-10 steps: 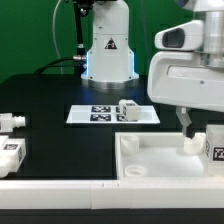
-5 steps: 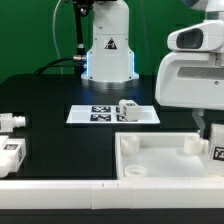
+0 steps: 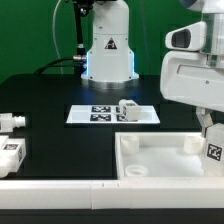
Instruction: Assemble square table
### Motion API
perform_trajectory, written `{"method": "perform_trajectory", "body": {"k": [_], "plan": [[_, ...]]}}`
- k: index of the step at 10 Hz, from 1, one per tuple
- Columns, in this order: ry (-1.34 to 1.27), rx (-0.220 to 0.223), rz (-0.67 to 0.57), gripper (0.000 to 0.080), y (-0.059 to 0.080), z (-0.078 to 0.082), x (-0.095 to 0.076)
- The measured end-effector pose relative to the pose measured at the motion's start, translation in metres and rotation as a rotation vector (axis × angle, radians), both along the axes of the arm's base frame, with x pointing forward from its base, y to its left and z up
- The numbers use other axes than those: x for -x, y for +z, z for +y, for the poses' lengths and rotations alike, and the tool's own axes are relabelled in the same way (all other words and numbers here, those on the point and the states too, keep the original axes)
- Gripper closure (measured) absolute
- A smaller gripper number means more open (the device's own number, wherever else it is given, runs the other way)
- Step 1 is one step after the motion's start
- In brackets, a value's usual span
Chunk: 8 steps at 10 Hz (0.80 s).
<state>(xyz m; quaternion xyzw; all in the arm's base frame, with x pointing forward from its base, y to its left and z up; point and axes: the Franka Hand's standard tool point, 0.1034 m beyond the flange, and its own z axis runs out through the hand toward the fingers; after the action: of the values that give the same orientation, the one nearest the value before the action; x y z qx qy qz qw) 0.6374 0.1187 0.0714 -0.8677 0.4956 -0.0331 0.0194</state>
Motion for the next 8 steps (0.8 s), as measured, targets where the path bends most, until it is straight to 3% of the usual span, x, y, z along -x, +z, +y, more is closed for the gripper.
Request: {"method": "perform_trajectory", "body": {"k": [3, 8], "plan": [[-0.432, -0.120, 0.001, 0.0511, -0.0009, -0.0013, -0.0018], [-0.753, -0.165, 0.007, 0.0511, -0.0010, 0.0001, -0.0034]]}}
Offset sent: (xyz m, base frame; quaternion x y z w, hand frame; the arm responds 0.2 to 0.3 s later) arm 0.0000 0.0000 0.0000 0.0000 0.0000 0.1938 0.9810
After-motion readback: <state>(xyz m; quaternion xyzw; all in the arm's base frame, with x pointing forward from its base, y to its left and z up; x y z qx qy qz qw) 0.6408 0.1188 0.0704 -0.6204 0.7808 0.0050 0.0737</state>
